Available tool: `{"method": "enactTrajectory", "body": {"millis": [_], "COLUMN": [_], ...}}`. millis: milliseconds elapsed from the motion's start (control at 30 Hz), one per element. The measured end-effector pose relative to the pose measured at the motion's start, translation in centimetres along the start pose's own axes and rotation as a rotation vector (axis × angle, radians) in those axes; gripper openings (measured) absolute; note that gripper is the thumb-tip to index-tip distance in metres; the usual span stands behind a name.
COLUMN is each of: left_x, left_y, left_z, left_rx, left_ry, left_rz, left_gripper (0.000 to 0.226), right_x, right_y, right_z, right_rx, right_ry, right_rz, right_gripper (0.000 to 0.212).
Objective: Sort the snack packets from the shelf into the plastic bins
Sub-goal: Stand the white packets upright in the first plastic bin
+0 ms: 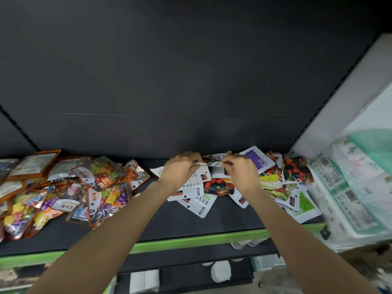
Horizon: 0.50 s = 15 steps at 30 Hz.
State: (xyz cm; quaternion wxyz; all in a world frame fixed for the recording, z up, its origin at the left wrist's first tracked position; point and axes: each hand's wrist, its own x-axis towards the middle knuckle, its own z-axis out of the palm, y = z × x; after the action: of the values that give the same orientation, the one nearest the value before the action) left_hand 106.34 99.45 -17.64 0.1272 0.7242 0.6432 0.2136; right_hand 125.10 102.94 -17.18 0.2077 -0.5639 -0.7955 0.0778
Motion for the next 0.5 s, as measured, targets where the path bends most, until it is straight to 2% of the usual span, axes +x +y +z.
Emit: {"method": "enactTrajectory", "body": {"millis": [100,233,367,500], "left_x": [-0.7,-3.0,-6.3,-9.8], "left_y": [-0.5,-1.7,-2.2,-3.6], "left_z": [-1.9,-5.8,-9.9,-13.5], "left_rx": [-0.079,-0.252,-0.258,-0.247], "left_ry": [0.089,0.288,0.444,0.547], "left_rz": [-0.097,-0.248,-0.274,-0.296], "left_gripper": [0.011,0.008,0.011,0.004], "right_x": [0.4,1.0,1.8,2.0], "right_y": [-0.8,-3.0,-6.8,-11.4], "right_z": [-0.8,-2.3,-3.4,-3.2], "right_rx": [0.022,0.1,0.157,0.218], "right_ry": [0.087,0.184,0.079,0.005], "right_rz": [-0.051,-0.152,-0.186,-0.249], "right_gripper": [0.01,0.006,0.012,0.013]}}
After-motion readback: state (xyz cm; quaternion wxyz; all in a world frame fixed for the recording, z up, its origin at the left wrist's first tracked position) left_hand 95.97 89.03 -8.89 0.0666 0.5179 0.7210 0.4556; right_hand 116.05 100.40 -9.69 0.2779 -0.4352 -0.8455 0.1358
